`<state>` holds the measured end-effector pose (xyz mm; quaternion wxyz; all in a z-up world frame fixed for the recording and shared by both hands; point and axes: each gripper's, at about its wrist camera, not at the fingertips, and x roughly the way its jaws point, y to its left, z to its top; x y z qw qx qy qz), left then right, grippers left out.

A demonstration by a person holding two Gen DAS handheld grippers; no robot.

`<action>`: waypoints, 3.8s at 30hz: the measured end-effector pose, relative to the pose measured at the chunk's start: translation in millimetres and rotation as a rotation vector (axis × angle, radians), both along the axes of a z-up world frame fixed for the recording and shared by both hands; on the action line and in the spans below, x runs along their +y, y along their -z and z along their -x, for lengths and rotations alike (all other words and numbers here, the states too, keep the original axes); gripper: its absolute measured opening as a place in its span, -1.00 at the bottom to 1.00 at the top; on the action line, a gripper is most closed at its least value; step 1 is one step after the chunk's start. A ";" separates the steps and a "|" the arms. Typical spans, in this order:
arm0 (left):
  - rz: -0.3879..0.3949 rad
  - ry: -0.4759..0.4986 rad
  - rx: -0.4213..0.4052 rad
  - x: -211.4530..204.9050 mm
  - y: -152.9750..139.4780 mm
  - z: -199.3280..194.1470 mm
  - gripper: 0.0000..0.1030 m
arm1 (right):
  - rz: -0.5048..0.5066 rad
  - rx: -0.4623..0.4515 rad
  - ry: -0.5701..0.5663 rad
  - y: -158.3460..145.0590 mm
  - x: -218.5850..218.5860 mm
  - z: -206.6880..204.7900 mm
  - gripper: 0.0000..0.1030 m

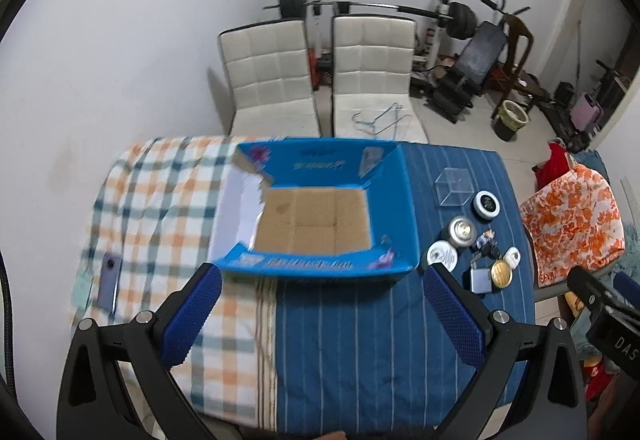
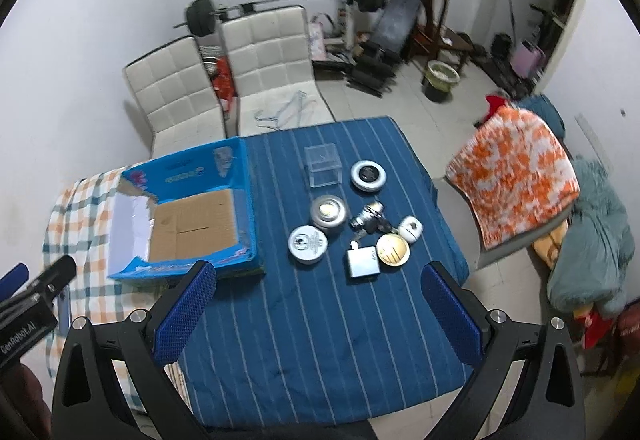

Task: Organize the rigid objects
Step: 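Grasp the clear acrylic box with the left tool while the right tool grasps the black-lid jar, then carry both into the blue box and release them on the cardboard floor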

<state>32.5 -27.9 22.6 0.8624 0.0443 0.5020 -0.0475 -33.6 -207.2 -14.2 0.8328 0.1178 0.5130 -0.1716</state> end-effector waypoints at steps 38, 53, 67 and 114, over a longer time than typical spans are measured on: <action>-0.054 0.016 0.523 -256.7 271.9 -256.0 1.00 | -0.277 0.450 -0.049 375.5 -254.6 -272.5 0.52; -0.014 0.097 0.604 -312.0 298.5 -272.2 1.00 | -0.292 0.471 0.003 379.5 -281.8 -256.7 0.53; -0.069 0.096 0.653 -311.0 338.4 -271.3 0.20 | -0.257 0.491 0.047 379.2 -275.0 -262.1 0.57; 0.033 -0.071 0.380 43.5 210.2 -207.7 0.20 | -0.229 0.302 -0.275 272.0 115.7 -321.9 0.50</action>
